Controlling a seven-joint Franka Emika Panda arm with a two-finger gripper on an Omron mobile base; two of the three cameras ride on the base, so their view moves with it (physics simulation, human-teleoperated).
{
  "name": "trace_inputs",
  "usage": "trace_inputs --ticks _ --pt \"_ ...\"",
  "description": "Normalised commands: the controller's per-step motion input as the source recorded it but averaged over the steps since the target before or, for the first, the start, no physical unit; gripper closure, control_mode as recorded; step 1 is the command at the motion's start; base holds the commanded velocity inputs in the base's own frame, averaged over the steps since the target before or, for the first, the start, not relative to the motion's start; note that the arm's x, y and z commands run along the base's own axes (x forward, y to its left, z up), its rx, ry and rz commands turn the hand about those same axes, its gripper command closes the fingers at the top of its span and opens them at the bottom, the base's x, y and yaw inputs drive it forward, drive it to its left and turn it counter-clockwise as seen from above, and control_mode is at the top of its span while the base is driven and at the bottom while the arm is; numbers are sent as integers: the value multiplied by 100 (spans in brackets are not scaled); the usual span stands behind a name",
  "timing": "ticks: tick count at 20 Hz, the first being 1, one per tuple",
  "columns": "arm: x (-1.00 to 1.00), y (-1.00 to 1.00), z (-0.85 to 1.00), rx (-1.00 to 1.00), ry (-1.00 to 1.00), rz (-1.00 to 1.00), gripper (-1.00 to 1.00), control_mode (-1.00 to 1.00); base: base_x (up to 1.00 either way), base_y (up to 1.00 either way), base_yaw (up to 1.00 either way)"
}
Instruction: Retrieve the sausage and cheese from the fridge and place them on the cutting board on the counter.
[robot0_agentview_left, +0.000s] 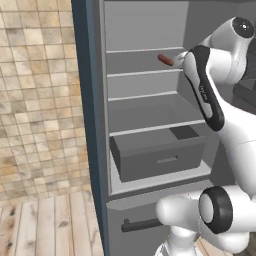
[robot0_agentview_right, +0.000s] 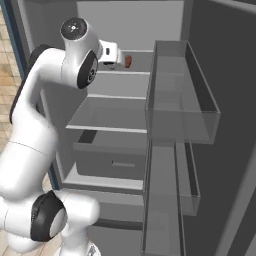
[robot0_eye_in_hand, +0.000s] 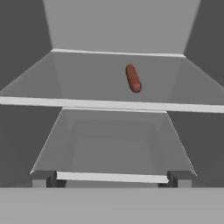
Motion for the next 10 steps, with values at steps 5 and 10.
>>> trace_inputs --ticks 5,10 --pt "94 -20 1 0 1 0 -100 -100 0 0 0" --pt "96 -15 -1 0 1 0 -100 -100 0 0 0"
